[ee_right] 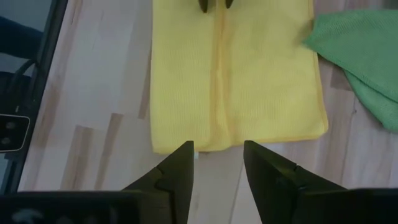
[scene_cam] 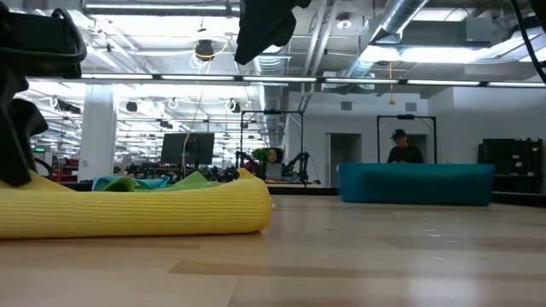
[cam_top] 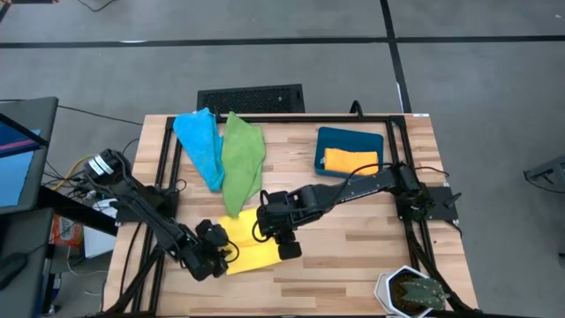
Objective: Fold microfiber towels
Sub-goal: Fold the yellow microfiber cloth
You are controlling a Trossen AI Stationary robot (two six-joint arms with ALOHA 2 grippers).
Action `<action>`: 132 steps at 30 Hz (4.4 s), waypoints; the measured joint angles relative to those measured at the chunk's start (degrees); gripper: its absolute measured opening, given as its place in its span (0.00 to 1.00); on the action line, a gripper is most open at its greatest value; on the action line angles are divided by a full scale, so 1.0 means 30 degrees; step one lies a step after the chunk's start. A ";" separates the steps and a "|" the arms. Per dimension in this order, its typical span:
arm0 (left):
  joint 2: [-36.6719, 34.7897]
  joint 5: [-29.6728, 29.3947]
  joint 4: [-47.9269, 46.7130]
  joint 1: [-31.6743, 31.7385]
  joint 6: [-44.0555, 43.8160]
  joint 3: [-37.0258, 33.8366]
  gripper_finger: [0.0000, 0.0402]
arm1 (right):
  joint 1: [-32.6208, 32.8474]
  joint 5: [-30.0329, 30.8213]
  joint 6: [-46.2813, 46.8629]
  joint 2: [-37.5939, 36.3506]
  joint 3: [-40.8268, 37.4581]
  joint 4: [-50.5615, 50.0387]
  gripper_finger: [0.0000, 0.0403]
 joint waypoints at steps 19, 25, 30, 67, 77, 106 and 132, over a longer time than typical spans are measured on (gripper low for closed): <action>0.0366 -0.1677 -0.0519 -0.0691 -0.1295 0.1545 0.01 | -0.0518 -0.0015 -0.0539 0.1481 -0.1046 0.4129 0.32; 0.0366 -0.2124 -0.1307 -0.1310 -0.2803 0.1545 0.00 | -0.0637 -0.0035 -0.0539 0.2304 -0.2851 0.6481 0.18; 0.0613 -0.2082 -0.1500 -0.1401 -0.3120 0.1545 0.00 | -0.0894 -0.0048 -0.0539 0.2570 -0.4148 0.7482 0.07; 0.1043 -0.0412 -0.1992 -0.1339 -0.3173 0.1377 0.10 | -0.1545 -0.0175 -0.0015 0.2455 -0.7074 1.0050 0.04; 0.0273 0.0389 -0.3069 -0.0861 -0.3013 0.1377 0.35 | -0.1545 -0.0168 -0.0015 0.2455 -0.7074 1.0061 0.07; 0.4145 -0.4312 0.1083 -0.1891 -0.4434 0.1384 0.03 | -0.1757 -0.0145 0.0467 0.2253 -0.7097 0.9756 0.05; 0.4776 -0.5121 0.1167 -0.1852 -0.4432 0.1389 0.00 | 0.1566 0.5988 0.6805 -0.1035 -1.5033 2.2322 0.01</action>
